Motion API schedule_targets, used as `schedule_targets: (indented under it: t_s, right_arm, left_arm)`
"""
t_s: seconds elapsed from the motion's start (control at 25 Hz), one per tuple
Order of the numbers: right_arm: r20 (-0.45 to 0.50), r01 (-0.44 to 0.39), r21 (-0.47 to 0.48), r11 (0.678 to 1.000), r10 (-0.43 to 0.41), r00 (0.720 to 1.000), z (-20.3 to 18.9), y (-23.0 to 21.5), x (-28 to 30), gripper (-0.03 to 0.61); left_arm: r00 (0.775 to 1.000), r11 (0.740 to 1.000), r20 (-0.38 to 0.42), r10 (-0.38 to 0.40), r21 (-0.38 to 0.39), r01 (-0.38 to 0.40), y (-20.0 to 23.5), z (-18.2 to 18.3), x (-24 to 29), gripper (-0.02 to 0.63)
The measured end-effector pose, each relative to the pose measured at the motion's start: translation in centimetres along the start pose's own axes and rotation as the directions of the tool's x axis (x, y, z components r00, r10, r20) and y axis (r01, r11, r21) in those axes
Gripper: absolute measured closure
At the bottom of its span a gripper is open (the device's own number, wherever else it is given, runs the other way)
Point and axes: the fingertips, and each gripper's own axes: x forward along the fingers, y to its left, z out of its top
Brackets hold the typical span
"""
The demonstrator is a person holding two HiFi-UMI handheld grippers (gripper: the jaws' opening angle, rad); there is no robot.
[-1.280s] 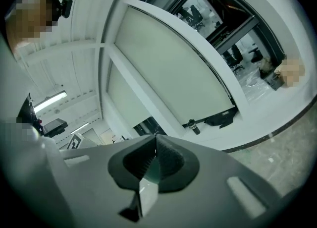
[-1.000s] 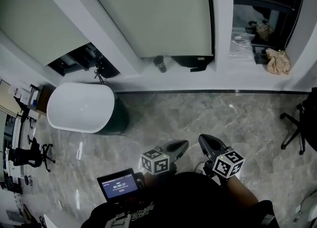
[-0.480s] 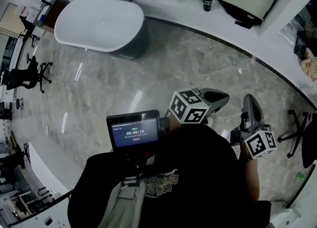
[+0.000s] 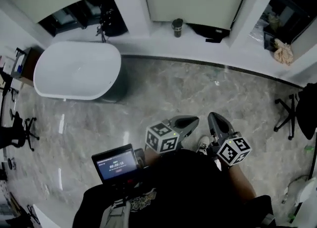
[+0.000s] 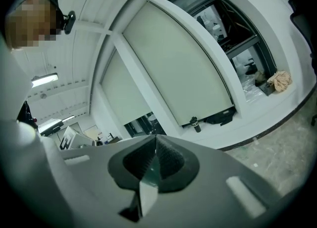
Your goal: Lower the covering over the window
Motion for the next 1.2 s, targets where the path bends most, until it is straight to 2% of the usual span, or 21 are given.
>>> schedule_targets:
  t_s: [0.12, 0.32, 0.56, 0.8, 1.2]
  right_arm:
    - [0.001, 0.027, 0.016, 1.000, -0.027, 1.000, -0.9, 0.4, 0.9, 0.571]
    - [0.063, 0.064, 0.025, 0.998, -0.065, 0.996, -1.2, 0.0, 0.4, 0.571]
    - [0.089, 0.057, 0.006, 0.998, -0.057, 0.994, -1.7, 0.8, -0.5, 0.571]
    - [0.099, 0.077, 0.008, 0.997, -0.078, 0.992, -1.4, 0.3, -1.0, 0.571]
    - [0.085, 0.063, 0.003, 0.998, -0.064, 0.994, -1.8, 1.7, -0.6, 0.571]
  left_arm:
    - [1.000, 1.000, -0.016, -0.019, -0.005, 0.018, 1.1, -0.2, -1.0, 0.614]
    - [0.999, 0.998, -0.015, -0.051, 0.028, 0.051, 1.6, -0.2, -1.2, 0.614]
    - [0.999, 0.997, -0.008, -0.054, 0.052, 0.054, 1.0, -0.9, -1.9, 0.614]
    - [0.998, 0.997, 0.001, -0.062, 0.036, 0.062, 1.0, -1.1, -1.8, 0.614]
    - [0.998, 0.999, 0.053, -0.036, 0.028, 0.035, 1.4, -0.2, -3.6, 0.614]
